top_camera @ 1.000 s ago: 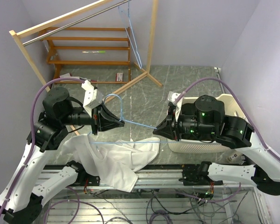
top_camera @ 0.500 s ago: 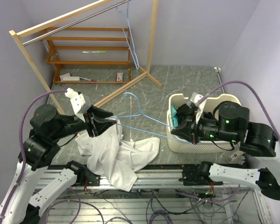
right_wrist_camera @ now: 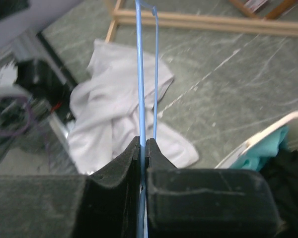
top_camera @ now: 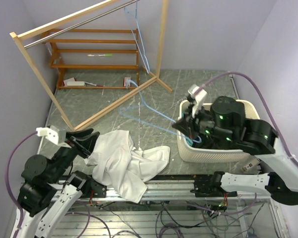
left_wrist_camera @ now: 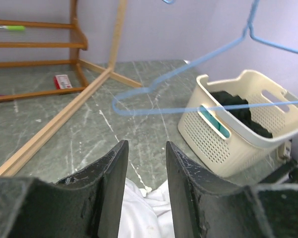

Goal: Remove the t-shirt from the hanger

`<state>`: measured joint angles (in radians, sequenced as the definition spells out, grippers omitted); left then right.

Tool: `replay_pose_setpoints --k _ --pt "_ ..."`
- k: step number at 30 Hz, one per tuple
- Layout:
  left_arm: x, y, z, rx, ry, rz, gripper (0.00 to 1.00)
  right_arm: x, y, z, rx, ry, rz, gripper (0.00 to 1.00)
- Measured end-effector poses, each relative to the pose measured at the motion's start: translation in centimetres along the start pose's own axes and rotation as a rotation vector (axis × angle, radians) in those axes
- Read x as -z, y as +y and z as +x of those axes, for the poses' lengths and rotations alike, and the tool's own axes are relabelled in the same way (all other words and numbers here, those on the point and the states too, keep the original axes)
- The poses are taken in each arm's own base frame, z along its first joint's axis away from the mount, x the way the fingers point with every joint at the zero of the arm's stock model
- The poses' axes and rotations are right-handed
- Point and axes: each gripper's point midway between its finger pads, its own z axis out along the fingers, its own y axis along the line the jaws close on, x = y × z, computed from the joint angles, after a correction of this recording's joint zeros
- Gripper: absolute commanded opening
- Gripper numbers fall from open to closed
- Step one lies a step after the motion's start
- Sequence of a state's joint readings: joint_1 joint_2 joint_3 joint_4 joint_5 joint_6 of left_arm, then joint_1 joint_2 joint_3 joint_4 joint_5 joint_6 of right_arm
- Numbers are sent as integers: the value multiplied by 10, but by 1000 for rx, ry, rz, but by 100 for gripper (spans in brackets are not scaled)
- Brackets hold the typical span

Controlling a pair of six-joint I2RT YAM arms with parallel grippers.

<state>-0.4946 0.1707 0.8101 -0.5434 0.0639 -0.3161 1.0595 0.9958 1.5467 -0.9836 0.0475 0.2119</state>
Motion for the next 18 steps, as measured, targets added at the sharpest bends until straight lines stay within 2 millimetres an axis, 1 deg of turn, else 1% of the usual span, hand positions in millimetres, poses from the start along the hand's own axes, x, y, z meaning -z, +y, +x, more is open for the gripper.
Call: replay_pose_setpoints --k 4,7,11,12,14,17,18 --pt "12 12 -8 36 -66 -76 47 -39 -13 -50 19 -103 109 0" --pt "11 20 -6 45 -57 -120 45 -74 -18 -91 41 -168 172 0" --pt "5 24 0 51 -25 -146 45 -114 -22 -146 48 -278 213 0" --pt "4 25 2 51 -18 -150 45 -121 -26 -157 45 -305 223 0" --pt "4 26 3 52 -11 -154 45 -130 -32 -170 37 -343 236 0" --pt "5 26 4 56 -10 -155 45 -138 -47 -192 10 -410 240 0" --pt "5 26 4 57 -10 -155 45 -138 -55 -201 -4 -437 241 0"
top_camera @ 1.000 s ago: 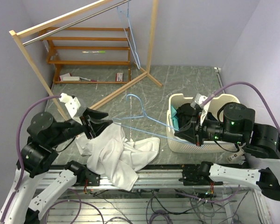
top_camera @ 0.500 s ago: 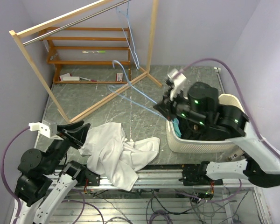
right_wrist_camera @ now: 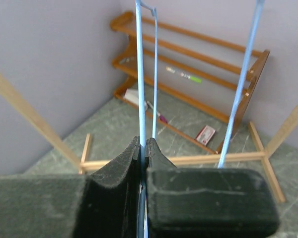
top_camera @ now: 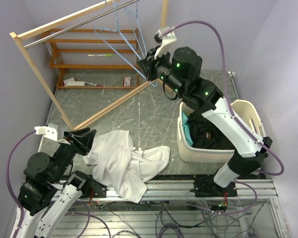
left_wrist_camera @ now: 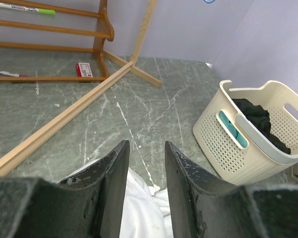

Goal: Remove the t-shirt from the hanger

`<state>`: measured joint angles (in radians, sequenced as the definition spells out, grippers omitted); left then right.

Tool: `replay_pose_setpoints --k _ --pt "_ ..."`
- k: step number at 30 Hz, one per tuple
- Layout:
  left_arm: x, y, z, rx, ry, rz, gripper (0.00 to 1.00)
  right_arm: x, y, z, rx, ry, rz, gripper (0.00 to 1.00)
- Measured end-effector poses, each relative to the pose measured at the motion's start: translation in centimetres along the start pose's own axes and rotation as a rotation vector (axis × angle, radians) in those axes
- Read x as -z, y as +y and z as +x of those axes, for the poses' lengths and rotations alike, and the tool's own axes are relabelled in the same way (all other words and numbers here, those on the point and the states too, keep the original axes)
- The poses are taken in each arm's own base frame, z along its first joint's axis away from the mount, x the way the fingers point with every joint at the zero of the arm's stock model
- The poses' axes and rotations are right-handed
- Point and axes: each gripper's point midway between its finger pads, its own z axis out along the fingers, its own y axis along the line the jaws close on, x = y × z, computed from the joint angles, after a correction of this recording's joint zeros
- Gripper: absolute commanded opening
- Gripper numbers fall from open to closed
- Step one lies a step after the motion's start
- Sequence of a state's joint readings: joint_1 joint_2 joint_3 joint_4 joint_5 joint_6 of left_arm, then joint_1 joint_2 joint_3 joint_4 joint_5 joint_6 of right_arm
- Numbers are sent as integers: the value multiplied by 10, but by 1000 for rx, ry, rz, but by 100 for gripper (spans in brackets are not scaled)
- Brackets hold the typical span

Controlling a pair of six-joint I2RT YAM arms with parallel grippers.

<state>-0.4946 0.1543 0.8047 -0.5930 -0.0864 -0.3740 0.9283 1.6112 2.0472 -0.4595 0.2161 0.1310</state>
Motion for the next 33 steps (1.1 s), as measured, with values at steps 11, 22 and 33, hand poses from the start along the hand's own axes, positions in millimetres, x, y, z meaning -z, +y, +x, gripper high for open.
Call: replay_pose_setpoints --k 11,22,33 --pt "0 0 1 1 2 0 45 -38 -22 -26 -102 -117 -28 0" --pt "0 0 1 1 3 -1 45 -77 -7 33 -129 13 -102 51" --pt "0 0 1 2 3 -1 44 45 30 106 -116 178 -286 72"
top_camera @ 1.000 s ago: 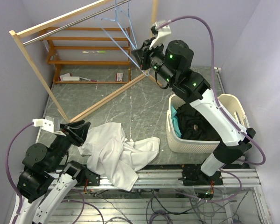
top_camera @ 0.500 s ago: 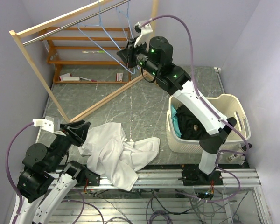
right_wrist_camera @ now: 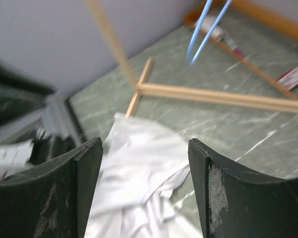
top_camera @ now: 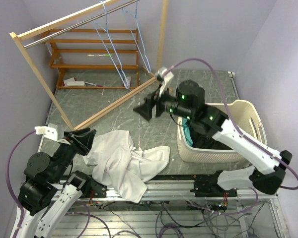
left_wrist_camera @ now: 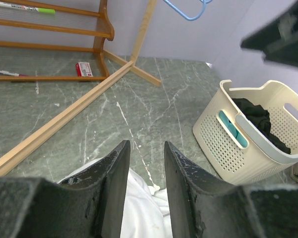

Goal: Remove the t-shirt from the hanger

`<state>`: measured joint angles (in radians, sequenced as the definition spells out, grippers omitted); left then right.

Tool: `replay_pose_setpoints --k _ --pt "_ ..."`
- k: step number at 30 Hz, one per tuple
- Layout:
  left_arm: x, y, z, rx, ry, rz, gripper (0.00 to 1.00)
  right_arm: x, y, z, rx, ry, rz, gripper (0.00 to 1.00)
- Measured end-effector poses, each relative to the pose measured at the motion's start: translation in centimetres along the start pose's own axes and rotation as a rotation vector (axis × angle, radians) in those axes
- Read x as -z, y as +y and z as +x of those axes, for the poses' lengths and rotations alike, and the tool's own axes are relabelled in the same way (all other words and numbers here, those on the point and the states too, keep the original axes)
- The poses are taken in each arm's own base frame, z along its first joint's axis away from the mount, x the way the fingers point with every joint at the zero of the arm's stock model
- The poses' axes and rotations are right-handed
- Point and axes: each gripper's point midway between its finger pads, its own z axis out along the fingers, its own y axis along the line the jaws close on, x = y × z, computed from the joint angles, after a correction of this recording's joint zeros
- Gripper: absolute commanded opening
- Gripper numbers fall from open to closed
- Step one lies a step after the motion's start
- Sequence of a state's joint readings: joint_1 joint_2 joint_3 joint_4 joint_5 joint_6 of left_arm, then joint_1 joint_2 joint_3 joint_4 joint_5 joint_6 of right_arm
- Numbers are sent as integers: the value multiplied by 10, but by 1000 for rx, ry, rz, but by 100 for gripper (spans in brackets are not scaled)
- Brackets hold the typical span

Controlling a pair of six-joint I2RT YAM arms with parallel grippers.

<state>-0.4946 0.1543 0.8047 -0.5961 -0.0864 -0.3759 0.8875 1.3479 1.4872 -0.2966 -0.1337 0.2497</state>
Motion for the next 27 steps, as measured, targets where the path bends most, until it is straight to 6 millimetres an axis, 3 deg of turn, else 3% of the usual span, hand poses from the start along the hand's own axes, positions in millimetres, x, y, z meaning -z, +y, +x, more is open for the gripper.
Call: replay_pose_setpoints --k 2,5,8,11,14,20,27 --pt "0 0 0 0 0 0 44 14 23 24 5 38 -60 78" --pt "0 0 0 3 0 0 44 21 47 79 5 133 -128 85" --pt "0 0 0 4 0 -1 44 19 53 168 -16 313 -145 97" --pt "0 0 0 6 0 -1 44 25 49 257 -48 505 -123 100" --pt "0 0 0 7 -1 -4 44 30 54 310 -66 617 -114 100" --pt "-1 1 0 7 1 -10 44 9 91 350 -53 655 -148 100" --pt "0 4 1 10 3 -24 44 -28 94 363 -99 626 -89 100"
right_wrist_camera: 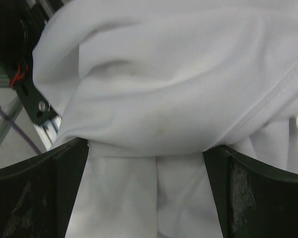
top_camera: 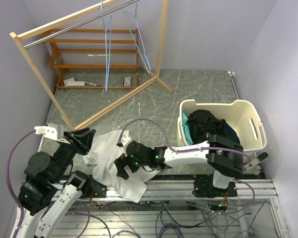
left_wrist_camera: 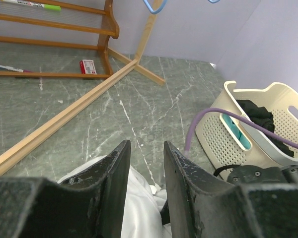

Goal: Remove the t-shirt from the hanger

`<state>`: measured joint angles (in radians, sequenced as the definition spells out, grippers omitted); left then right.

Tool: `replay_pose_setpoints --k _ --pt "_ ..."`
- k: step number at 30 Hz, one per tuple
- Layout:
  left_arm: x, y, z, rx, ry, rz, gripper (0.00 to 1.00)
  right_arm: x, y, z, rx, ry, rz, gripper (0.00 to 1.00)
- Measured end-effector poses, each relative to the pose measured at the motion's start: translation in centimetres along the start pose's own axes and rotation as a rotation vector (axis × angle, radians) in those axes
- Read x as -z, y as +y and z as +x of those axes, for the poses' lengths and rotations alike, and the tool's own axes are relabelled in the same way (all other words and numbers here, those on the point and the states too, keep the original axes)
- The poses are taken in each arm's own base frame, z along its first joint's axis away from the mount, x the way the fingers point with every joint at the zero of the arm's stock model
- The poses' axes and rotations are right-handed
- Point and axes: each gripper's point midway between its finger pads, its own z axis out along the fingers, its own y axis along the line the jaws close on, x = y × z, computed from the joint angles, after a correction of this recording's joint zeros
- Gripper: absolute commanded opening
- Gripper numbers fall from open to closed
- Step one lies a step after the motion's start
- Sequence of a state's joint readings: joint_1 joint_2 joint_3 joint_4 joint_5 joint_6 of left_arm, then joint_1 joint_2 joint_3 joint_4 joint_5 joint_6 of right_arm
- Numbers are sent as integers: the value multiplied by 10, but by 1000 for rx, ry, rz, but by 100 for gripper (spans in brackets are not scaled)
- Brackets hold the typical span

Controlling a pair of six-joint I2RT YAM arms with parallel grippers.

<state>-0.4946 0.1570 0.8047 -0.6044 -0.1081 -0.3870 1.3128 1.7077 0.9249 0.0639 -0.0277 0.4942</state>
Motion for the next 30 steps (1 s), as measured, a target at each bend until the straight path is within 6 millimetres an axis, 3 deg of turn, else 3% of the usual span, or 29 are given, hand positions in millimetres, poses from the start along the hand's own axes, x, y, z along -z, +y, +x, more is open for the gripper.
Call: replay_pose_setpoints --k 5,7,9,11,12,13,17,20,23,30 --pt "0 1 1 3 4 -5 44 -24 -1 -17 -25 -32 35 99" --pt "0 1 1 4 5 -6 44 -35 0 -26 -33 -46 51 92" --pt "0 1 2 6 6 -7 44 -45 0 -34 -39 -57 66 67" --pt "0 2 2 5 6 -9 44 -55 -2 -40 -49 -58 71 20" --pt "0 2 2 6 6 -11 44 -58 -5 -39 -51 -52 70 6" --pt "0 2 2 6 6 -12 44 -60 -9 -37 -72 -40 60 0" --pt "0 3 2 5 7 -15 44 -54 -52 -33 -200 -23 45 0" --pt "0 3 2 5 8 -15 44 -26 -91 -36 -271 -48 90 0" --pt "0 3 2 5 8 -16 44 14 -113 -63 -289 -115 142 0" --pt "0 3 2 5 9 -16 44 155 -108 -189 -215 -500 188 0"
